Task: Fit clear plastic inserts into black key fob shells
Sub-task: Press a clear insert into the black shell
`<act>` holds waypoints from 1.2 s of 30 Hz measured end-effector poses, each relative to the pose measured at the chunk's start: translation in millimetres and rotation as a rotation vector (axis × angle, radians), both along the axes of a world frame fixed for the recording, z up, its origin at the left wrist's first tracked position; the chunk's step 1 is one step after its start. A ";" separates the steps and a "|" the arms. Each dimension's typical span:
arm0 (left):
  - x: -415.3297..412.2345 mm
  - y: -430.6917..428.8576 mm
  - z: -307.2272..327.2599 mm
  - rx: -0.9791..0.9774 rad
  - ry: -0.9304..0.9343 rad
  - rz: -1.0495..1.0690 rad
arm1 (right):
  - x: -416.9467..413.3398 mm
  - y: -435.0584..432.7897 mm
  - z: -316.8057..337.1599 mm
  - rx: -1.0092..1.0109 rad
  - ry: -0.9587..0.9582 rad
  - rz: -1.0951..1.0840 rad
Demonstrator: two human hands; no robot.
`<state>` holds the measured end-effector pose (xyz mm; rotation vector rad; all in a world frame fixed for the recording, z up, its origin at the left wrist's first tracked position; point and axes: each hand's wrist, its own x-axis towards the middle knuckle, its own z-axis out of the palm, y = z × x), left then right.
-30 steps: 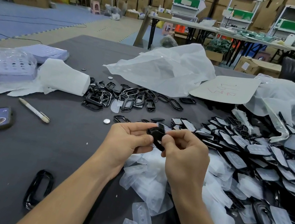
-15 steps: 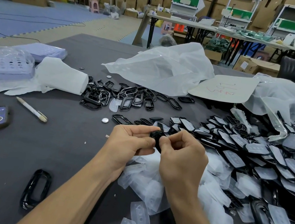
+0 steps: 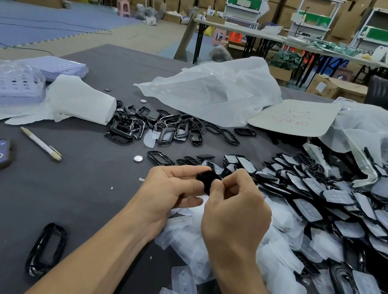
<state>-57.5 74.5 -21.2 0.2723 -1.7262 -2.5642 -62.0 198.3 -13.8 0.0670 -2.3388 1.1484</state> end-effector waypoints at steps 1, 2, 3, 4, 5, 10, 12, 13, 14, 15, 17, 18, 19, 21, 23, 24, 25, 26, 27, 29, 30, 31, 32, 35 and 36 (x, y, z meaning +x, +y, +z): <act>-0.4 0.0 -0.4 0.009 -0.006 0.000 | 0.1 0.1 0.5 0.006 0.005 0.005; -0.2 0.0 -0.2 0.011 -0.012 0.001 | 0.1 0.3 0.9 0.011 0.011 0.015; 0.4 0.0 0.4 0.002 -0.018 0.009 | -0.4 0.8 1.1 0.016 0.015 0.029; 1.2 0.3 1.1 -0.019 -0.023 0.024 | -1.2 1.6 1.3 0.024 0.013 0.046; 2.0 0.9 1.9 -0.048 -0.024 0.046 | -2.1 2.4 1.3 0.037 0.007 0.065; 4.4 4.2 8.4 -0.145 -0.002 0.186 | -1.6 3.2 -1.5 0.078 0.030 0.132; 4.7 4.1 11.8 -0.116 -0.002 0.217 | -0.9 2.3 -1.8 0.084 0.090 0.105; 4.8 3.5 13.0 -0.095 -0.002 0.230 | -1.3 2.3 -1.8 0.080 0.124 0.101; 4.8 2.8 13.6 -0.075 -0.002 0.242 | -2.0 2.6 -2.7 0.074 0.139 0.113; 5.2 2.2 14.2 -0.058 -0.003 0.252 | -3.2 3.2 -4.3 0.059 0.122 0.150; 6.0 0.9 14.3 -0.054 -0.001 0.276 | -6.0 3.5 -7.2 -0.018 -0.001 0.271; 6.2 0.1 14.0 -0.082 0.006 0.300 | -7.6 3.8 -7.8 -0.068 -0.075 0.328; 5.9 -0.7 13.7 -0.127 0.016 0.334 | -9.3 4.4 -7.6 -0.119 -0.141 0.376; 4.2 -2.4 12.5 -0.209 0.044 0.400 | -12.1 6.2 -5.5 -0.209 -0.244 0.448; 3.2 -1.5 11.6 -0.255 0.057 0.419 | -14.1 7.6 -4.1 -0.284 -0.310 0.474; 3.3 -0.7 10.7 -0.274 0.063 0.417 | -14.8 7.5 -3.9 -0.337 -0.333 0.479; 3.9 0.7 9.9 -0.292 0.068 0.403 | -15.4 7.2 -3.8 -0.399 -0.350 0.483; 4.5 2.1 8.8 -0.308 0.072 0.374 | -16.0 6.9 -3.9 -0.462 -0.360 0.486; 4.7 3.4 7.9 -0.319 0.074 0.330 | -16.6 6.5 -3.9 -0.516 -0.367 0.488; 5.2 4.7 8.1 -0.321 0.081 0.244 | -16.5 5.7 -4.2 -0.570 -0.369 0.488; 4.5 4.4 8.4 -0.317 0.080 0.236 | -15.9 5.1 -4.7 -0.570 -0.371 0.491; 3.1 3.5 8.1 -0.311 0.075 0.250 | -14.9 4.4 -5.0 -0.553 -0.373 0.496; 2.1 2.8 7.8 -0.310 0.070 0.277 | -13.9 3.7 -4.9 -0.527 -0.374 0.502; 2.4 3.4 7.5 -0.364 0.071 0.357 | -11.4 2.0 -3.6 -0.481 -0.379 0.512; 3.2 4.4 7.7 -0.392 0.076 0.376 | -11.2 1.8 -3.0 -0.485 -0.385 0.509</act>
